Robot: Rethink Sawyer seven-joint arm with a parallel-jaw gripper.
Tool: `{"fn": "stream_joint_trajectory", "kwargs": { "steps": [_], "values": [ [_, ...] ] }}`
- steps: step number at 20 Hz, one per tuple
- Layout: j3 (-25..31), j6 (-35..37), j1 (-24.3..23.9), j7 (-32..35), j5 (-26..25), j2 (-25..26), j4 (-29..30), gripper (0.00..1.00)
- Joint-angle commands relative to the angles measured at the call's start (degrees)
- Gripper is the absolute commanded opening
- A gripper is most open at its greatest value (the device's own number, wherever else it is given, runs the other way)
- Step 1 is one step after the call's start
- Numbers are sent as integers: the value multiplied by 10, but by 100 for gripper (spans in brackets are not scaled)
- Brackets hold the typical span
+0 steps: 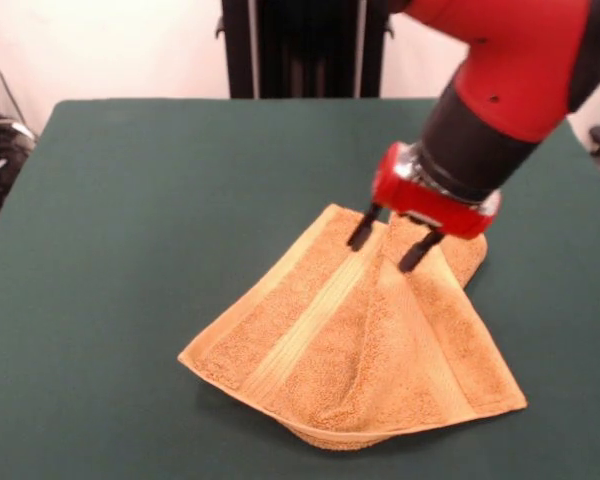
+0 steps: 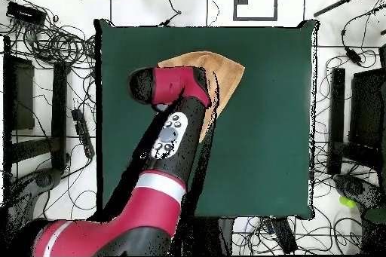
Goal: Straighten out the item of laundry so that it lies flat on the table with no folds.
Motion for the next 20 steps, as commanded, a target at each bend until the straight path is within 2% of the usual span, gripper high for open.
{"fn": "stream_joint_trajectory", "kwargs": {
  "steps": [1,7,11,15,18,20],
  "values": [
    [7,93,30,132,13,-40,5,100],
    [8,123,20,148,18,-21,-31,100],
    [21,90,20,130,7,-37,5,100],
    [26,103,14,120,9,-53,17,100],
    [37,101,10,127,15,-41,13,100],
    [50,81,14,127,18,-39,32,100]
  ]
}}
